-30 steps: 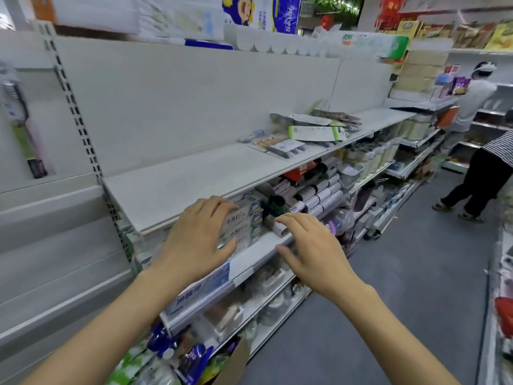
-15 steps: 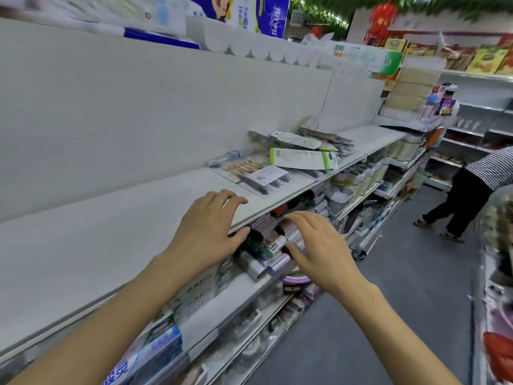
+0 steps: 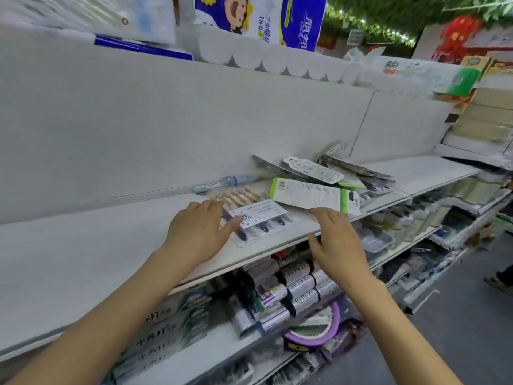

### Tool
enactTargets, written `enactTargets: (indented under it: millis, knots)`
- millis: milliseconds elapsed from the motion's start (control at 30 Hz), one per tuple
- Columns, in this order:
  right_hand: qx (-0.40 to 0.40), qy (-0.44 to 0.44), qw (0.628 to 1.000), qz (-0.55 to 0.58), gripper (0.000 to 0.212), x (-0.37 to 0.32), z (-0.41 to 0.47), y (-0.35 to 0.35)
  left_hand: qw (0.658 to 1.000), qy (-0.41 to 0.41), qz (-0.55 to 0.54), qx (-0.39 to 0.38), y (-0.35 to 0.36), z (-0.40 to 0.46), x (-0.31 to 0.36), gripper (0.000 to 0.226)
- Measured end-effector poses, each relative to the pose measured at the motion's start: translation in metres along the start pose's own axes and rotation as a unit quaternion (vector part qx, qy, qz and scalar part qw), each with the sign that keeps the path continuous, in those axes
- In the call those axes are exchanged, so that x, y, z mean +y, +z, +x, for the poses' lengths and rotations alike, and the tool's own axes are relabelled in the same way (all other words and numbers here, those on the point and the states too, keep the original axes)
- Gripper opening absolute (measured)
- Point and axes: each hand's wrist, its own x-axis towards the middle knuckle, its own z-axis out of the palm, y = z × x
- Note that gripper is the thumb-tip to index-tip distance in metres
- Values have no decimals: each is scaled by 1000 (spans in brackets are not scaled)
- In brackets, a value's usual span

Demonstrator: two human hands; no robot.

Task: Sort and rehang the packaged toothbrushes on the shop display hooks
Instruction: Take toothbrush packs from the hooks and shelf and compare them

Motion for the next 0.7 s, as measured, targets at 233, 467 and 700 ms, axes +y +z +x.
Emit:
enactTargets:
  millis: [233,467,700]
  knots:
    - [27,-11,999,-37,57,79,60,31,986,-146,36,-67,23,52,23,97]
    - [36,-43,998,-39,51,101,76,54,977,-171,48,-118,33,54,30,89]
    - [69,-49,995,-53,49,107,90,65,967,-195,15,-161,23,22,40,89]
